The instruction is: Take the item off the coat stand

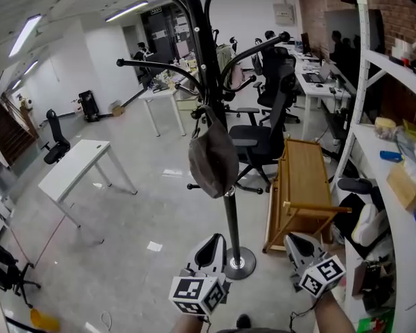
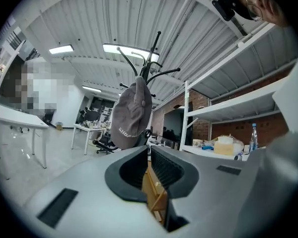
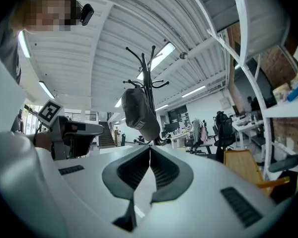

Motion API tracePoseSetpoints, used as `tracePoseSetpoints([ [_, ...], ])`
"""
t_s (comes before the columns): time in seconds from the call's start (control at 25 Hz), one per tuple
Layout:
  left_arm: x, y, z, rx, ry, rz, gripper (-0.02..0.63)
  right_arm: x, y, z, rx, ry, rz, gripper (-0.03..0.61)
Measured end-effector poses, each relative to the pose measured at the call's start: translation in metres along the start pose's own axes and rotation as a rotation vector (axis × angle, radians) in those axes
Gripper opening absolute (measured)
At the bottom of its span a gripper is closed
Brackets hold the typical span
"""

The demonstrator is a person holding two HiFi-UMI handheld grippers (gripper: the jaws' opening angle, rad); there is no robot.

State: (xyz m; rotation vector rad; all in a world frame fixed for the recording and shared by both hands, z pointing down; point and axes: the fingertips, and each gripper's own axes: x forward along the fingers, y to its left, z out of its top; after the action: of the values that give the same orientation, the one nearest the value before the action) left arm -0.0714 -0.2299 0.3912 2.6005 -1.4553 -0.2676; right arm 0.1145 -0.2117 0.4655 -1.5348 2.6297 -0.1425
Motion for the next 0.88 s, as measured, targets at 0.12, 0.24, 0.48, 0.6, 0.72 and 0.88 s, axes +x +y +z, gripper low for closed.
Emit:
tracePoseSetpoints([
  [0.12, 0.009, 0.000, 0.018, 0.023, -0.021, -0.026, 0.008, 0.014, -0.003, 0.001, 0.005, 0.007, -0.002, 0.008],
  [0.24, 0.016, 0.005, 0.029, 0.059, -0.050, -0.029, 0.008, 0.026, -0.005, 0.004, 0.005, 0.002, -0.001, 0.009],
  [0.48, 0.022, 0.019, 0.042, 0.091, -0.097, 0.008, 0.011, 0.040, -0.008, 0.009, -0.011, -0.002, -0.021, 0.009],
  [0.6, 0.024, 0.020, 0.046, 0.108, -0.102, -0.006, 0.014, 0.041, -0.014, -0.001, 0.014, -0.007, -0.030, 0.009],
  [0.72, 0.026, 0.020, 0.052, 0.119, -0.115, -0.013, 0.060, 0.044, -0.016, -0.003, 0.023, -0.004, -0.028, 0.009],
  [0.88, 0.028, 0.012, 0.061, 0.131, -0.119, -0.027, 0.104, 0.049, -0.021, -0.002, 0.029, 0.004, -0.018, 0.008],
])
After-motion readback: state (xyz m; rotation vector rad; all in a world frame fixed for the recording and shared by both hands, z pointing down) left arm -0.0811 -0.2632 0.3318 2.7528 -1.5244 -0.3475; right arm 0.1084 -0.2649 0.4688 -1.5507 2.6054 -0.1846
